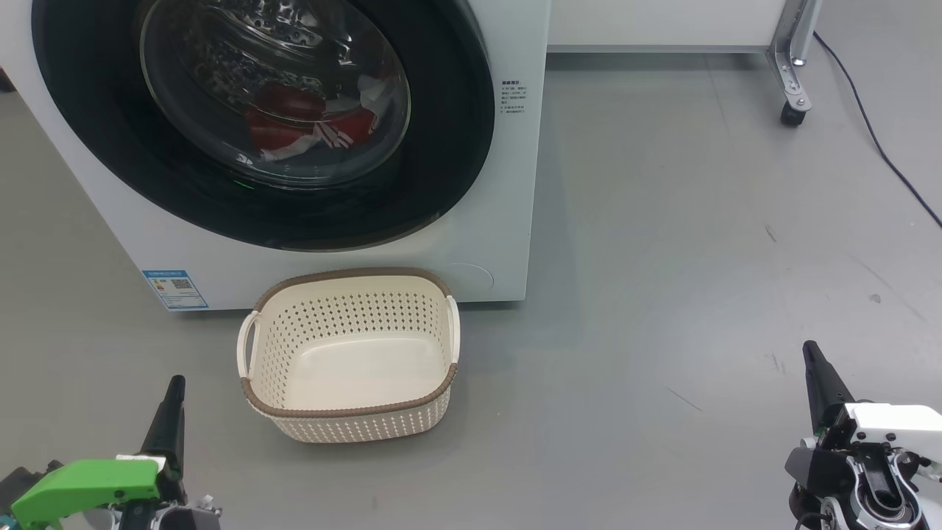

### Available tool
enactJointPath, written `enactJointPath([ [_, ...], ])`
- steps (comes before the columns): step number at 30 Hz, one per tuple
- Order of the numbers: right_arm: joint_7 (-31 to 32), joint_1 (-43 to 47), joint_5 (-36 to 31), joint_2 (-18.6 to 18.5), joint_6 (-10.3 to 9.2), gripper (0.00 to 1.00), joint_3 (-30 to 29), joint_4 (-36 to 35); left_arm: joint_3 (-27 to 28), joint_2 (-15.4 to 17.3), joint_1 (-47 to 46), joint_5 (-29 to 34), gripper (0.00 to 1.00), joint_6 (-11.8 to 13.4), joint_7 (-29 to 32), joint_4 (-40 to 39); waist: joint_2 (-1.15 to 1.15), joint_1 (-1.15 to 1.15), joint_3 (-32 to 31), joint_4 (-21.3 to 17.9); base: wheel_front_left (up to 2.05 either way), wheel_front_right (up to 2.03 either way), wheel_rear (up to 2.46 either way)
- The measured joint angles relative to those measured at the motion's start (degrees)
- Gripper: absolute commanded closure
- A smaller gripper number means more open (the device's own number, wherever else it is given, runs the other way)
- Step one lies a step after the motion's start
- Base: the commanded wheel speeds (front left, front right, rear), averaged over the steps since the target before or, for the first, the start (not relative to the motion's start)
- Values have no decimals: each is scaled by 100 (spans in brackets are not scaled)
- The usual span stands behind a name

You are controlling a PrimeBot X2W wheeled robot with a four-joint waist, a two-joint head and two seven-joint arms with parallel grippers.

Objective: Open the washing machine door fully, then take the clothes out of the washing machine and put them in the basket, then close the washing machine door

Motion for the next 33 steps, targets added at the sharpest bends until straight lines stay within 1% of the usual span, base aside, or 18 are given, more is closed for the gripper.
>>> enactJointPath([
  [33, 1, 0, -7, 2, -1, 100, -4, 0, 2, -2, 0, 0, 100, 0, 1, 0, 0, 0, 0, 0, 0, 0, 0],
])
